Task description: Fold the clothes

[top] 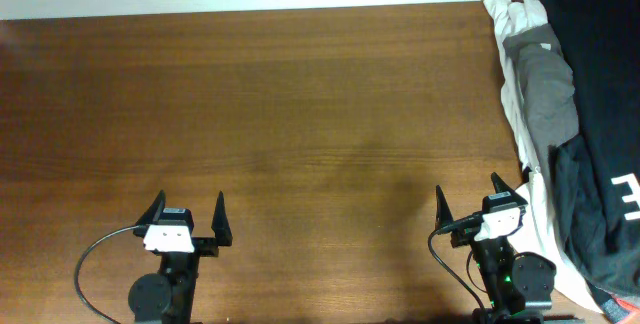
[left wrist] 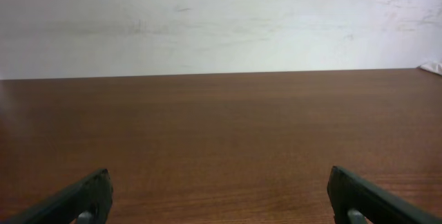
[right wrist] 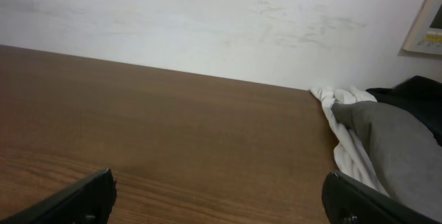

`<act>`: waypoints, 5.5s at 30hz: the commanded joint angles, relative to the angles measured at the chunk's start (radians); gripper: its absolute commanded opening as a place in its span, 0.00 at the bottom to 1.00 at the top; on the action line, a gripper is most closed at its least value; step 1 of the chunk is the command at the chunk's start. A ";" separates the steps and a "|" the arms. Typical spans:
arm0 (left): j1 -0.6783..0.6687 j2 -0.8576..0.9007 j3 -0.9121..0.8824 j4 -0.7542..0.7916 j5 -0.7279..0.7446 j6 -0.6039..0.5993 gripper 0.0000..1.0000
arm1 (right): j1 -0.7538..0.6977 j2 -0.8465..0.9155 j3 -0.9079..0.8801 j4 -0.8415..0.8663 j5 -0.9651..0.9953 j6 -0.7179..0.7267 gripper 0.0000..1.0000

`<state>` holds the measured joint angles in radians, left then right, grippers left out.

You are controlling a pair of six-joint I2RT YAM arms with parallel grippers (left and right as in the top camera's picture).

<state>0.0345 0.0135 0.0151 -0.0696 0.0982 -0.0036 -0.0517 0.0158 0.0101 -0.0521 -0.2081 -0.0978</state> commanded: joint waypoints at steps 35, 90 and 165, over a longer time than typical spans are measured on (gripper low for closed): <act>-0.004 -0.003 -0.006 -0.003 -0.019 -0.003 0.99 | -0.001 -0.005 -0.005 -0.005 -0.013 0.001 0.99; -0.003 -0.002 -0.002 0.008 -0.019 -0.007 0.99 | -0.001 -0.003 0.010 -0.032 0.041 0.115 0.99; -0.003 1.118 1.099 -0.697 -0.008 -0.093 0.98 | 0.338 1.667 1.617 -1.095 -0.055 0.185 0.05</act>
<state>0.0345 1.1152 1.0943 -0.7700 0.0792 -0.0914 0.1493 1.6535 1.6318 -1.1725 -0.2089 0.0948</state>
